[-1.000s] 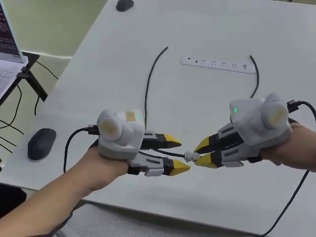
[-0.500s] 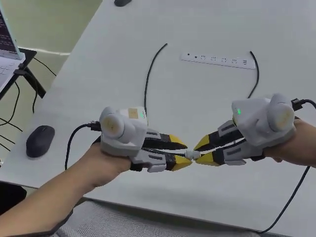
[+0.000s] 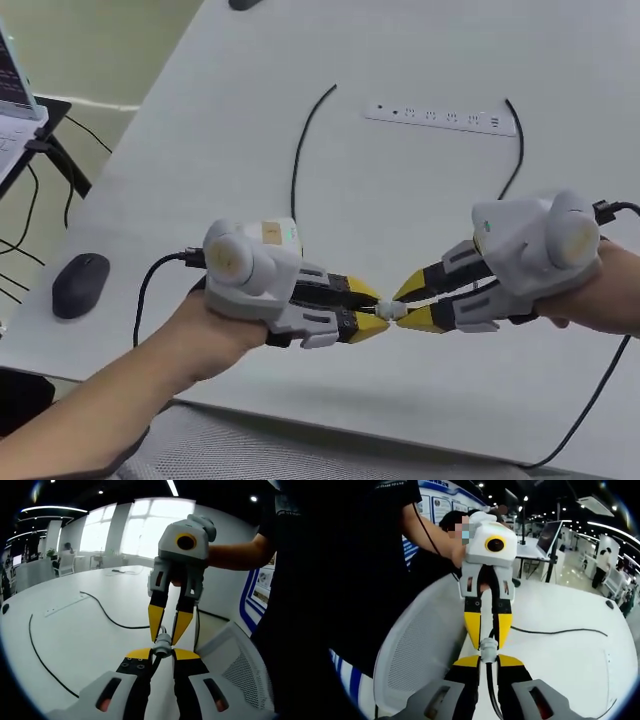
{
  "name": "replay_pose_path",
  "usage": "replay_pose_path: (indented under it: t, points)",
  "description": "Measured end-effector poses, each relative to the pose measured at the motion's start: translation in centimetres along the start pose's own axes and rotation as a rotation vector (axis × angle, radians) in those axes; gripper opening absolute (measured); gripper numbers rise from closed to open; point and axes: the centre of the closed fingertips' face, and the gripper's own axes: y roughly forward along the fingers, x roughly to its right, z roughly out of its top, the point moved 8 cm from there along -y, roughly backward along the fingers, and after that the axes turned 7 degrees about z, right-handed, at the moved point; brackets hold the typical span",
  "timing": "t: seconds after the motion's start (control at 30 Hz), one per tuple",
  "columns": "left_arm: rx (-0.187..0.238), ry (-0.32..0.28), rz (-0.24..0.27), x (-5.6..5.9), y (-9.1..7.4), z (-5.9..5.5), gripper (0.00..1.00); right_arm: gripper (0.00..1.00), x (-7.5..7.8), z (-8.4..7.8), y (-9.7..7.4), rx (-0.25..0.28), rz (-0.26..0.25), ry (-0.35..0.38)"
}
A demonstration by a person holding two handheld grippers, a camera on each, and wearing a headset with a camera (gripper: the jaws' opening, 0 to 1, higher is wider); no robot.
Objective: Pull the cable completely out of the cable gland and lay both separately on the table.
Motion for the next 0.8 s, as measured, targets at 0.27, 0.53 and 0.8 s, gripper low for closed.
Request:
replay_pose_path:
  t: [0.27, 0.53, 0.8]
  points:
    - [-0.016, 0.007, 0.009, 0.2, -0.3, 0.1, 0.15, 0.08, -0.3, 0.1, 0.1, 0.011, -0.027, -0.006]
    - [-0.018, 0.026, 0.023, 0.3, -0.6, 0.8, 0.15, 0.10, -0.5, -0.2, -1.5, 0.144, -0.046, 0.187]
    - [-0.003, 0.066, 0.023, 0.3, -0.9, 1.4, 0.15, 0.17, 0.1, -0.6, -2.6, 0.325, 0.023, 0.471]
